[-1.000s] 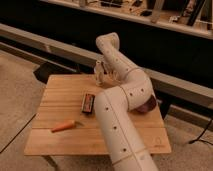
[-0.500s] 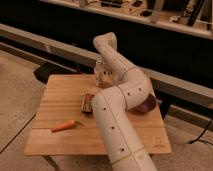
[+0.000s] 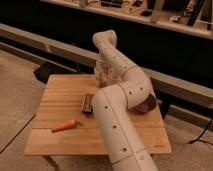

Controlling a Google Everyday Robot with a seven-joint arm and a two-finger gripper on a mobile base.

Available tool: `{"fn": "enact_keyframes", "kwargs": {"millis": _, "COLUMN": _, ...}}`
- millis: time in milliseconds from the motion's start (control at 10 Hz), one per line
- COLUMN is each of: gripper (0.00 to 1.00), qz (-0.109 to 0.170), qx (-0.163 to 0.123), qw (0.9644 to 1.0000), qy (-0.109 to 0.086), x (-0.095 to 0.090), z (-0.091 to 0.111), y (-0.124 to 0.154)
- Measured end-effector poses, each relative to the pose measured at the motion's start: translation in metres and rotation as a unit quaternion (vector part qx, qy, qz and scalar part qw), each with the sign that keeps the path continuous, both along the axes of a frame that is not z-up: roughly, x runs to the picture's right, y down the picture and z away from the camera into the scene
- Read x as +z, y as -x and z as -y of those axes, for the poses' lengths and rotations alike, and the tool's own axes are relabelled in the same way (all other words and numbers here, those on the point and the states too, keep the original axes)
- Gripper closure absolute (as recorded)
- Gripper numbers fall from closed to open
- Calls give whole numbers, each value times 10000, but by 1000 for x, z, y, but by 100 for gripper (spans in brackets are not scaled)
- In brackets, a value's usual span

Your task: Place the ceramic cup in the ceramic bowl

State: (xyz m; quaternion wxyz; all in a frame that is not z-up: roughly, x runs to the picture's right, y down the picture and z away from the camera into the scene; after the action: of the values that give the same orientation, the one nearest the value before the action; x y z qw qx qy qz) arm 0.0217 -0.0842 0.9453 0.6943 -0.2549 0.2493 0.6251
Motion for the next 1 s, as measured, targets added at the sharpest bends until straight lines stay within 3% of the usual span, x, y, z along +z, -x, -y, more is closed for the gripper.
{"fn": "enact_keyframes", "kwargs": {"millis": 500, "gripper": 100, "qz": -87, "qx": -234, "qw": 9995, "qy": 169, "x": -14, "z": -11, "y": -19}}
{"fn": "enact_keyframes", "kwargs": {"millis": 1000, "gripper": 100, "qz": 12, "qx": -567, "qw": 9978, "qy": 357, "x": -46, "z": -30, "y": -19}}
